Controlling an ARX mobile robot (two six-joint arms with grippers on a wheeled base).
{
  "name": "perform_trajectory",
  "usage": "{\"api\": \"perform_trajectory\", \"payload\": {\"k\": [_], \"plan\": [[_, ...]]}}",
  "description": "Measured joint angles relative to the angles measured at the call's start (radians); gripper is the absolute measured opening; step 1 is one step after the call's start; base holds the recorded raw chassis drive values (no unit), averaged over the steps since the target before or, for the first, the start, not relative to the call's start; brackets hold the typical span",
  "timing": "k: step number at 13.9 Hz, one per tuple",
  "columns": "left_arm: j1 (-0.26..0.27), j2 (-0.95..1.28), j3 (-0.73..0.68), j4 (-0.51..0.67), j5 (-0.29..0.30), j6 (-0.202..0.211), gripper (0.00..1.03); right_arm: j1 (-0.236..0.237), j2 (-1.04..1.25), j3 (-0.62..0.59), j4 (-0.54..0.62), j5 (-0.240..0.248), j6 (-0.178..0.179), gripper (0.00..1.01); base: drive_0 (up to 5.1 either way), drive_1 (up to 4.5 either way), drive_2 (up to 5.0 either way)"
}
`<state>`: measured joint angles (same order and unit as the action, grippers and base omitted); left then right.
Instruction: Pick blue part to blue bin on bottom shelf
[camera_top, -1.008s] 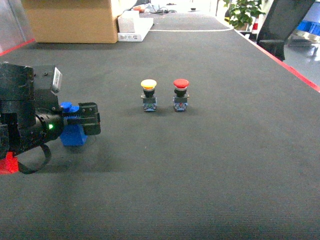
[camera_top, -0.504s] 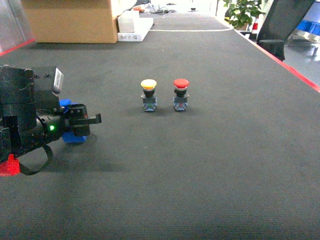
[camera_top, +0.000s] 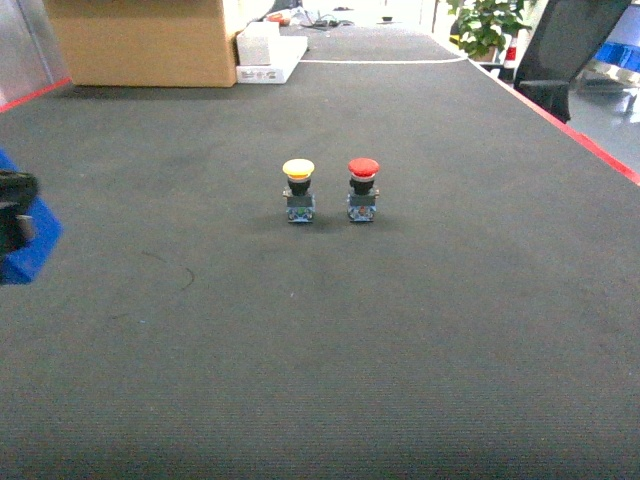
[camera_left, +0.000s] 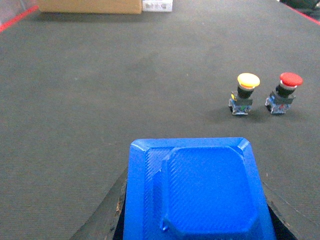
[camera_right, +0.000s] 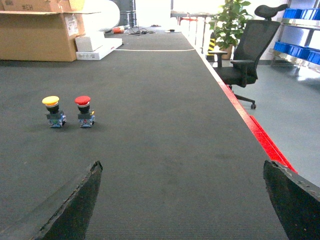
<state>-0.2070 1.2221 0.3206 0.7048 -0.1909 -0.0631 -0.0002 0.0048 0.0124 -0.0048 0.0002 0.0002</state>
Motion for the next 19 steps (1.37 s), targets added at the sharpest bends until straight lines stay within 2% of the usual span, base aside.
{"api": "perform_trajectory", "payload": {"k": [1,2,4,6,8,16,19], "plan": [[-0.005,-0.053,-0.014,-0.027,-0.010,0.000,0.44,0.000,0.000,0.000,0.000,0.000,0.000,0.98,0.0,0.00,0.0],[-0.008,-0.238,-0.062,-0.125,-0.046,-0.003,0.44,0.000,0.000,0.000,0.000,0.000,0.000,0.98,0.0,0.00,0.0],[-0.029,-0.578,-0.120,-0.378,-0.113,-0.038,0.44,0.000,0.000,0.000,0.000,0.000,0.000,0.98,0.0,0.00,0.0],[-0.094,-0.878,-0.121,-0.621,-0.182,-0.066,0.44,0.000,0.000,0.000,0.000,0.000,0.000,0.98,0.0,0.00,0.0],[-0.138,-0.991,-0.120,-0.739,-0.233,-0.089,0.44,0.000,0.000,0.000,0.000,0.000,0.000,0.98,0.0,0.00,0.0],[-0.138,-0.995,-0.120,-0.750,-0.247,-0.088,0.43,0.000,0.000,0.000,0.000,0.000,0.000,0.98,0.0,0.00,0.0],[-0.138,-0.993,-0.122,-0.752,-0.246,-0.088,0.43,0.000,0.000,0.000,0.002,0.000,0.000,0.98,0.0,-3.40,3.5]]}}
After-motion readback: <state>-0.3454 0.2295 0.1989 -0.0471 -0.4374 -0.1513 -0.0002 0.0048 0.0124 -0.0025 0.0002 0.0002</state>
